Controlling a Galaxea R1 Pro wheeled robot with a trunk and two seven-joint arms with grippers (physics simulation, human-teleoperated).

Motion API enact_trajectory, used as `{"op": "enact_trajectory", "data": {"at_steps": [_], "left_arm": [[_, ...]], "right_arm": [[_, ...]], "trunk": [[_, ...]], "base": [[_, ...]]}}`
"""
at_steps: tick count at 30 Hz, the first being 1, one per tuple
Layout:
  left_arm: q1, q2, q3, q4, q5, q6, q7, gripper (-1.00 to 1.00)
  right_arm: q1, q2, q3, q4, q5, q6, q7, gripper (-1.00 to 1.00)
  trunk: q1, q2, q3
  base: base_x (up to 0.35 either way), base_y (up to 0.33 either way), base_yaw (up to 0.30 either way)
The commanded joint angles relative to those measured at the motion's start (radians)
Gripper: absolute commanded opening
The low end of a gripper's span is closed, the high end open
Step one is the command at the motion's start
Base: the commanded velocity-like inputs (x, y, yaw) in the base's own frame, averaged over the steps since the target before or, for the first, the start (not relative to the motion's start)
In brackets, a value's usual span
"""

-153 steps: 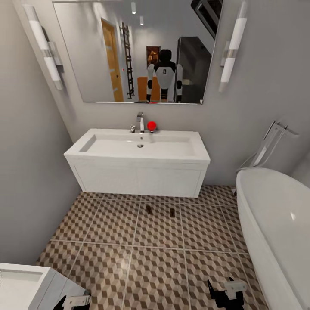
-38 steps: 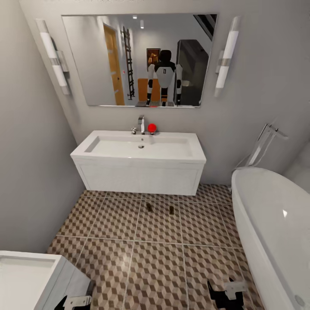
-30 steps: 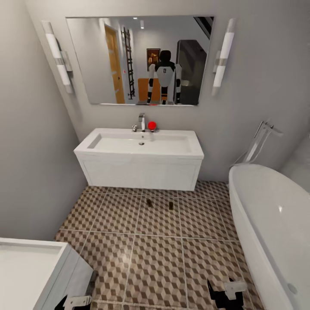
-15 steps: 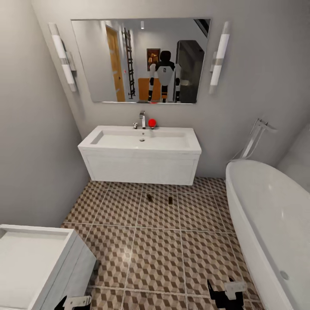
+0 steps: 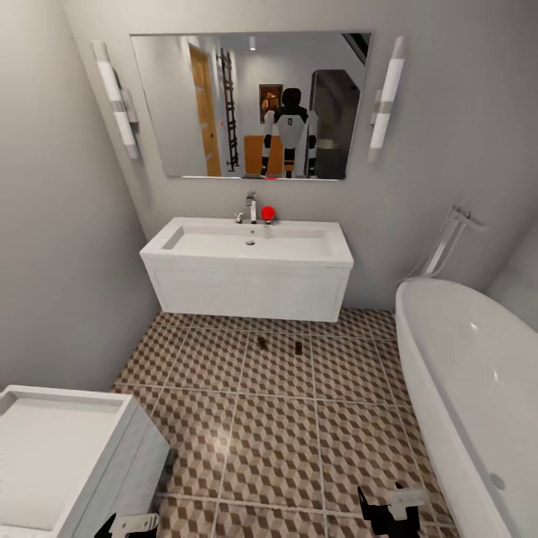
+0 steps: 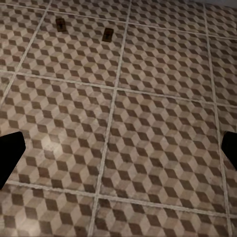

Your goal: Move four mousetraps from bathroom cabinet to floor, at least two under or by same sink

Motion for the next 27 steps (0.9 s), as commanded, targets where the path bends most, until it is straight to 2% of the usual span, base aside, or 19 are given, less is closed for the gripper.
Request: {"op": "enact_trajectory", "data": {"at_steps": [1,27], "left_arm": [[-0.001,-0.001,-0.008,0.003,-0.001,-0.004,0.007,1.00],[-0.001,-0.001,-0.008,0.004,-0.001,-0.004,0.007,1.00]], "right_arm": [[-0.001,0.000,0.008,0.000,-0.011,-0.003,0.003,1.00],[-0.001,0.004,0.008,0.000,-0.011,-0.003,-0.001,1.00]], "trunk": [[0.001,-0.002,-0.002],[0.001,-0.002,-0.002]], "base": [[-0.001,0.000,0.188],[0.000,0.000,0.269]]}}
